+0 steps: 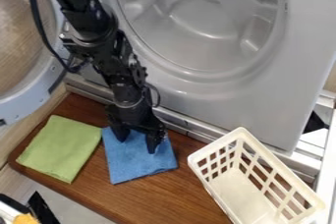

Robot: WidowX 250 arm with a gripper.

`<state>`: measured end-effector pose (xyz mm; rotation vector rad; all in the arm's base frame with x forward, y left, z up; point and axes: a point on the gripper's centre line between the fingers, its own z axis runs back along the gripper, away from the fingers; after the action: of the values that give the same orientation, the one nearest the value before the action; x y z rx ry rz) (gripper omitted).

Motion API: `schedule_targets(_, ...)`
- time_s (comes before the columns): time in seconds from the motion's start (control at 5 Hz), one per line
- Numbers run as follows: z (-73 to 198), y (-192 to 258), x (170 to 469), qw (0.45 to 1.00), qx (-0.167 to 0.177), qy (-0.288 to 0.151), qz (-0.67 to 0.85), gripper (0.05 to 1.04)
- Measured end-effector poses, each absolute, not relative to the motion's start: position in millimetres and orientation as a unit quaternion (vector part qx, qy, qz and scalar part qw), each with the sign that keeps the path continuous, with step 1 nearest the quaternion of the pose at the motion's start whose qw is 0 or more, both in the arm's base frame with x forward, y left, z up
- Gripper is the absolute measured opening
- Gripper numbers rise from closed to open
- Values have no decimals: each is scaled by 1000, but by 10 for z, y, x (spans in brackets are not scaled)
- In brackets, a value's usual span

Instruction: Take the blue towel and put inside the washing machine

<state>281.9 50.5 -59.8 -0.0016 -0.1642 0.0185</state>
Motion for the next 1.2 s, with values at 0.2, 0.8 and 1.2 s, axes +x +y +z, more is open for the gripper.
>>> schedule_targets(0.2,-728,499,2851,997,1,-71,7,999)
schedule_targets(0.8,-783,466,2898,996,23,-88,-9,712)
schedule_targets(1.2,-778,447,2891,995,20,-96,-2,249)
